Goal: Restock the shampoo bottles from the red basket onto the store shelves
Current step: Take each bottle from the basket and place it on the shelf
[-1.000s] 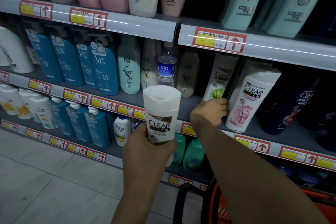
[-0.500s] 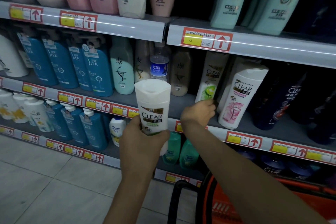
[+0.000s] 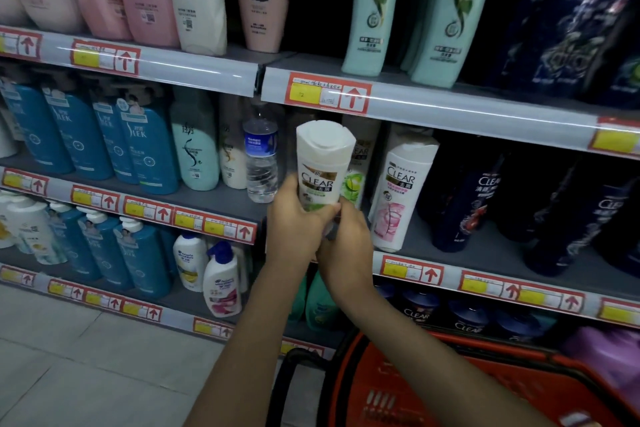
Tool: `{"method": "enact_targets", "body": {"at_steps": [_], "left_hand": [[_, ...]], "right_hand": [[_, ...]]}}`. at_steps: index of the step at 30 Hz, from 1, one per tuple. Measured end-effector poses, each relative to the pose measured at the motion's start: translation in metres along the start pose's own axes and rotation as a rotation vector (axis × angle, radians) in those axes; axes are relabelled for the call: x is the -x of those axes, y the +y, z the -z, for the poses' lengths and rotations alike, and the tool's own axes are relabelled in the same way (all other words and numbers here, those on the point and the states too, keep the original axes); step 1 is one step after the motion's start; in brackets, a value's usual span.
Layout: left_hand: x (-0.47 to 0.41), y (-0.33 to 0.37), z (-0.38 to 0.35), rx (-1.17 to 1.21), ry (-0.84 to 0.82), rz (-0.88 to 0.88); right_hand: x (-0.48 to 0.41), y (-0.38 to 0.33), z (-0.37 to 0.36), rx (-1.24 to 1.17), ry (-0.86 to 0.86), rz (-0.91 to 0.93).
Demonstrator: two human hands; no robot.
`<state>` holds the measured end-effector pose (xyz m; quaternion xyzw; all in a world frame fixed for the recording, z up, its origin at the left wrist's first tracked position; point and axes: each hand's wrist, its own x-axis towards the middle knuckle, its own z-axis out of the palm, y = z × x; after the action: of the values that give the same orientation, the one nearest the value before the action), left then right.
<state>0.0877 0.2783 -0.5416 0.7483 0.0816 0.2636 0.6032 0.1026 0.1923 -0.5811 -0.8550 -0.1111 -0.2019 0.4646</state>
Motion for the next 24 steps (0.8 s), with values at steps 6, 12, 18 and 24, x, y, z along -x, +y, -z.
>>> {"method": "enact_targets", "body": {"at_steps": [6,12,18,24], "left_hand": [[-0.021,-0.011,-0.041,0.012,-0.065,0.060],[-0.036,-0.027,-0.059,0.070,-0.109,0.147],[-0.040,-0.031,-0.062,0.043,-0.198,0.123],[-0.047,-0.046,-0.066,-0.026,-0.235,0.138]], "right_hand": [[-0.021,0.015,-0.003,0.034,0.149,-0.131],[-0.028,0.024,-0.008,0.248,0.099,-0.183],[-0.037,0.018,-0.014,0.341,0.095,-0.272],[-0.039,0.017,-0.019,0.290,0.085,-0.345]]}}
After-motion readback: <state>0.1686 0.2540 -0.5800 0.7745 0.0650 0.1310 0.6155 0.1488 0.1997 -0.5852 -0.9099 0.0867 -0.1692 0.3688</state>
